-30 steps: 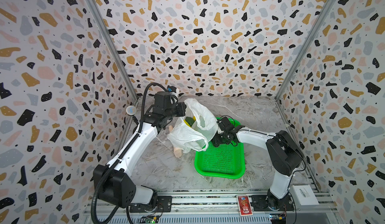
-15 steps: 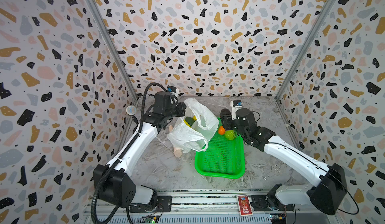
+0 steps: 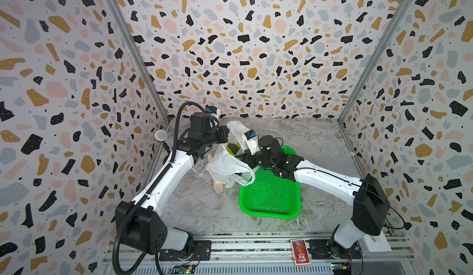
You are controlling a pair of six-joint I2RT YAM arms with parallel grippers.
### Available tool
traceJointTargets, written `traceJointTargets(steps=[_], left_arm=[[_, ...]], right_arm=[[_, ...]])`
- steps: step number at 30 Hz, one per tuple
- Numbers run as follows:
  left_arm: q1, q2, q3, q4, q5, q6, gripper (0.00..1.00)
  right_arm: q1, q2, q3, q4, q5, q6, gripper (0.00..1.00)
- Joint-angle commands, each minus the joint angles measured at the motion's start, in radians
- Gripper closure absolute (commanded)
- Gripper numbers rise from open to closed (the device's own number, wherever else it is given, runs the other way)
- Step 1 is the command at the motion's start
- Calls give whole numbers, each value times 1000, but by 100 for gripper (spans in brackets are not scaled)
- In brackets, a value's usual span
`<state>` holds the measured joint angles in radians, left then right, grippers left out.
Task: Place the fruits into the plastic bag
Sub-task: Place the fruit in the plastic bag, then move the fruit to the bin.
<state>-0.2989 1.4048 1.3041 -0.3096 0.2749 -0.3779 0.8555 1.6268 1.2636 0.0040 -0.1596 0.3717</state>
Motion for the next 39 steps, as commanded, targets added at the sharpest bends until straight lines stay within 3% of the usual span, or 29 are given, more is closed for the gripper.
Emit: traceJointTargets(steps=[1,4,7,9,12,21,32,39], left_arm=[[-6,-5,11,28,3,10,100],[-6,-7,9,29,3,10,100],[-6,-7,11,32,4,9,100],[-6,-6,10,31,4,9,100],[-6,-10,5,32,3,8,100],[-6,-10,12,29,4,8,100],[-6,0,20,27,1,9,100],[-6,5,19,26,-2,14,100]], right_arm=[[-56,-93,-12,32,-56,55,20],[-121,-194,-103,77,-7,104,21],[-187,-328,-221,114,142,154,21],[-231,-395,-273,81,267,198,21],[-297,-413,-286,-15,320,205,21],[-333,-111,-53,-422,315,-22,17],[-335,136,52,-543,302,-115,16],[-299,187,37,-568,293,-135,17]])
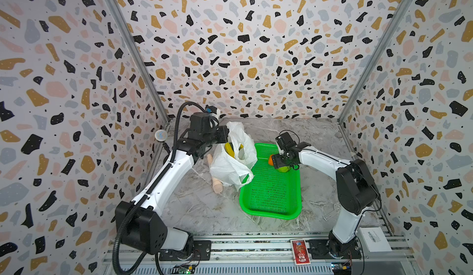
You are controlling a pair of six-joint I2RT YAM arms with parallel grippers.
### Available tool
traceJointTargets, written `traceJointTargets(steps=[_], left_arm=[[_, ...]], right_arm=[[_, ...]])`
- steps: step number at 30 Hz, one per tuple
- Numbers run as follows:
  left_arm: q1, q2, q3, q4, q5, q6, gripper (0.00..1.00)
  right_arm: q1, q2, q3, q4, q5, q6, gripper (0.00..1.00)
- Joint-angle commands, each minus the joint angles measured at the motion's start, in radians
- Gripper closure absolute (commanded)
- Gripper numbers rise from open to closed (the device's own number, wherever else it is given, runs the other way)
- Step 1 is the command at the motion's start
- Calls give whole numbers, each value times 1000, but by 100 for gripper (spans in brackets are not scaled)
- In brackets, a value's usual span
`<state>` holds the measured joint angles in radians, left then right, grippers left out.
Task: Place the fruits into the plastic bag
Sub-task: Move the fruit to the bin.
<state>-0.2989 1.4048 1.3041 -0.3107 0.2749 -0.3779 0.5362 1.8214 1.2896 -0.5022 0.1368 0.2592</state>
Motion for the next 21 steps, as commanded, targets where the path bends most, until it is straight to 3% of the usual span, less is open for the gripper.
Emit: traceJointTargets(steps=[1,15,21], left_arm=[[-6,6,19,28,-2,14,100],[-6,7,17,28,1,11,100],[-6,8,18,28,1,11,100]], right_arm=[[30,-4,9,-66,-8,-24,18],[79,-16,-87,-16,-104,11,24],[81,-22,-116,-6,-130,34,19]])
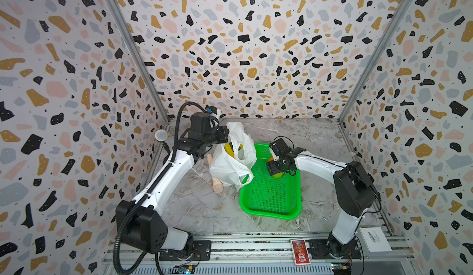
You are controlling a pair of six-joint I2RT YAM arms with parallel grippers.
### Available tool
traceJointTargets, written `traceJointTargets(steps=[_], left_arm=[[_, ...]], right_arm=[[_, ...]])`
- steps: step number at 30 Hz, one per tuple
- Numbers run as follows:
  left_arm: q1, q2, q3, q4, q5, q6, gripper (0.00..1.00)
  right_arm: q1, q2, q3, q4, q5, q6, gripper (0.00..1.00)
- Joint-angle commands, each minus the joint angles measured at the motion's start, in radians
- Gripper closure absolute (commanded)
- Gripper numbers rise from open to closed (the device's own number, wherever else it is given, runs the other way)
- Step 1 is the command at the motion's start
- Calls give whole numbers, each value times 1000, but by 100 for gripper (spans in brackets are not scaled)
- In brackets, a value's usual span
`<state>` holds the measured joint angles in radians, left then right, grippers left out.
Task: Place the fruits into the plastic bag
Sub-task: Move the fruit to the bin, then pick up the fruit from the bin.
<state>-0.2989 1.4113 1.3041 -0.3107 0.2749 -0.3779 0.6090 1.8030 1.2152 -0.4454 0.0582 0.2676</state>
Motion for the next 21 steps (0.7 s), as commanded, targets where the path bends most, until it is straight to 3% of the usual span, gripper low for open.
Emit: traceJointTargets(steps=[1,11,21], left_arm=[[-6,1,20,28,1,11,100],[-6,-1,15,29,-3,14,100],[-6,0,13,33,2,9,100]], right_arm=[[9,-5,-47,-64,-51,28,17],[12,-43,-75,-55,-45,42,15],[14,-276,10,55,-43,47,50]])
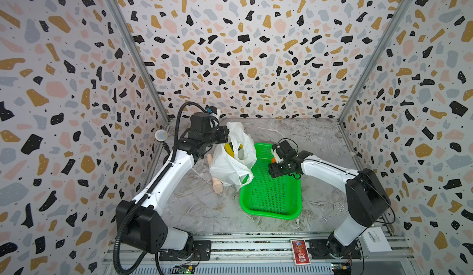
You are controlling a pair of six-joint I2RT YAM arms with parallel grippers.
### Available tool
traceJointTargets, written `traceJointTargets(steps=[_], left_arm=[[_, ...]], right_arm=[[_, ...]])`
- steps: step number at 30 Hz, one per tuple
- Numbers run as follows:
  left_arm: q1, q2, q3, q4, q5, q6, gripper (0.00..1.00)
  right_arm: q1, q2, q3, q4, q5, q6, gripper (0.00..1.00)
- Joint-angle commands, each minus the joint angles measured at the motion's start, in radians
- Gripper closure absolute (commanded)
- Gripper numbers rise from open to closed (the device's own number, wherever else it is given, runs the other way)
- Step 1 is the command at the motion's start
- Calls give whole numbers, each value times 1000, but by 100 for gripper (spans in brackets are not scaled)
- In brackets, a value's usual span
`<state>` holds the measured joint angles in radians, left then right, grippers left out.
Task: Place the fruits into the plastic bag
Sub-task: Pick up the fruit from the bin, then place the fruit in the plastic bag.
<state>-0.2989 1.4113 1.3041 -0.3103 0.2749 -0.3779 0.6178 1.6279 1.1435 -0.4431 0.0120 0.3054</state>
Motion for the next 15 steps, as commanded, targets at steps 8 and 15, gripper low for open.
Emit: traceJointTargets(steps=[8,15], left_arm=[[-6,2,27,30,12,7,100],[-6,-8,68,22,25,-6,100]], right_arm=[[129,-122,327,96,-91,-60,50],[177,19,361,255,-500,37,48]])
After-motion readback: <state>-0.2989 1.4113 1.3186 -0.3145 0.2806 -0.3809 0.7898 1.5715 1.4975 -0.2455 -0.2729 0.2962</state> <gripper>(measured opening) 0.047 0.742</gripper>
